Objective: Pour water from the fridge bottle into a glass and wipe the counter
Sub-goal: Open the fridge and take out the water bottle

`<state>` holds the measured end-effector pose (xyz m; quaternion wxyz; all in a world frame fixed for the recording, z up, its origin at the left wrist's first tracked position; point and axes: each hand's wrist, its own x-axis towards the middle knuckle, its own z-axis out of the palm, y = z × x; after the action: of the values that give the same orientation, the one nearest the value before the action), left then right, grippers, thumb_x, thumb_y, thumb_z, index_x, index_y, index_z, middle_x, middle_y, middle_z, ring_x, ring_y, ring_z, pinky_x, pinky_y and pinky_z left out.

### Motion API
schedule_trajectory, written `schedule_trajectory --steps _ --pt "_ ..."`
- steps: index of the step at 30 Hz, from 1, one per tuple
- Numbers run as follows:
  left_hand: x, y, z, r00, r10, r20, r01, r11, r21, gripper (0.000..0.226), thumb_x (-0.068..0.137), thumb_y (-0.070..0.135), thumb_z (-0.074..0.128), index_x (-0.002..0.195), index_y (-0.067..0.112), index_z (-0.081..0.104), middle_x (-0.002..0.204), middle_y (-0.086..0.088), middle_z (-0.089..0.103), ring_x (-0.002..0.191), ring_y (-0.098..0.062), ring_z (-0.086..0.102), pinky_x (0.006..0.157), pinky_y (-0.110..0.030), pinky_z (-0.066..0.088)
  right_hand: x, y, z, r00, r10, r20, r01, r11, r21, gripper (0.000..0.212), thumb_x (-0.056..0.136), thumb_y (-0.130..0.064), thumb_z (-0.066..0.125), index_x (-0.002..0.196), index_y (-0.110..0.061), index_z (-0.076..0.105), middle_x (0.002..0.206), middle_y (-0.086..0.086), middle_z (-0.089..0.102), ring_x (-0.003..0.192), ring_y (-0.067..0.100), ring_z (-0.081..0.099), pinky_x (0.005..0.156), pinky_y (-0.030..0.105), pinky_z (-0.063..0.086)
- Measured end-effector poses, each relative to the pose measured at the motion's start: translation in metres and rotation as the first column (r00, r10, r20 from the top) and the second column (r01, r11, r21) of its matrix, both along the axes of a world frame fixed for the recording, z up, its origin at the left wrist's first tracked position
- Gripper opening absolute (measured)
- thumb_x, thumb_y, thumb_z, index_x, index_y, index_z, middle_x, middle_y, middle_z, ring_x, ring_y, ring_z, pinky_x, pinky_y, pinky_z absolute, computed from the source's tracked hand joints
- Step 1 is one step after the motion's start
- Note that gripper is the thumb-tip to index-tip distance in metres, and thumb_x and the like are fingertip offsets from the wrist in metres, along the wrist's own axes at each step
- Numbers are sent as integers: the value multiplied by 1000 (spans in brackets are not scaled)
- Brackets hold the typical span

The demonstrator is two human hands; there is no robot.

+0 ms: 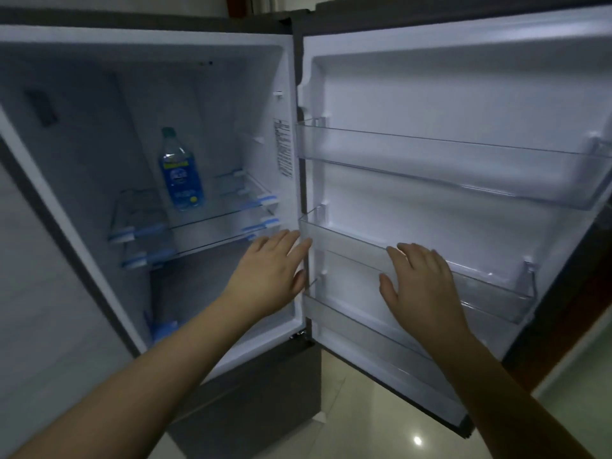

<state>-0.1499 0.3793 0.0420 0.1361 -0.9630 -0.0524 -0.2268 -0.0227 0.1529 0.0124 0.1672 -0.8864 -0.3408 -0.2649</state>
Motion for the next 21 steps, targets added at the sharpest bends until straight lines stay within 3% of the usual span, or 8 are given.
schedule_trajectory --steps 4,8,12,15,19,21 --pt "-26 35 2 996 91 -18 -92 996 -17 56 86 34 64 137 12 54 137 -13 57 125 -29 56 100 -46 46 -11 42 5 996 88 -21 -88 996 -11 45 89 -34 52 124 -7 62 120 14 65 112 32 61 105 52 38" --pt "-49 71 6 983 182 -23 -182 983 -18 57 88 40 41 136 11 55 135 -12 59 121 -29 58 95 -44 48 -20 87 13 985 172 -32 -173 985 -30 45 89 -32 64 128 -10 60 124 11 64 117 30 58 108 48 34" --pt "-60 114 5 972 233 16 -232 972 -44 55 88 35 57 138 11 53 136 -13 58 122 -30 58 97 -45 47 -27 140 22 973 226 -52 -229 971 -70 47 93 -37 58 135 -16 54 135 7 57 126 26 51 112 44 29" --pt "-62 144 4 970 244 18 -243 969 -55 56 86 34 62 136 10 54 134 -13 59 120 -30 58 95 -45 47 -26 175 24 969 246 14 -245 967 -66 46 90 -33 63 131 -12 58 130 12 60 118 31 56 105 48 38" --pt "-65 190 8 958 284 31 -281 956 -80 54 92 37 52 139 11 51 141 -14 53 128 -31 51 101 -47 42 -27 227 25 956 284 77 -283 959 -32 43 83 -31 61 120 -10 67 117 16 66 104 35 63 94 51 46" --pt "-67 210 11 954 300 23 -298 952 -67 55 89 41 43 132 10 58 132 -14 60 120 -31 59 93 -46 49 -28 250 27 954 297 45 -295 954 -50 45 80 -33 57 118 -10 68 116 17 66 102 36 64 92 51 48"
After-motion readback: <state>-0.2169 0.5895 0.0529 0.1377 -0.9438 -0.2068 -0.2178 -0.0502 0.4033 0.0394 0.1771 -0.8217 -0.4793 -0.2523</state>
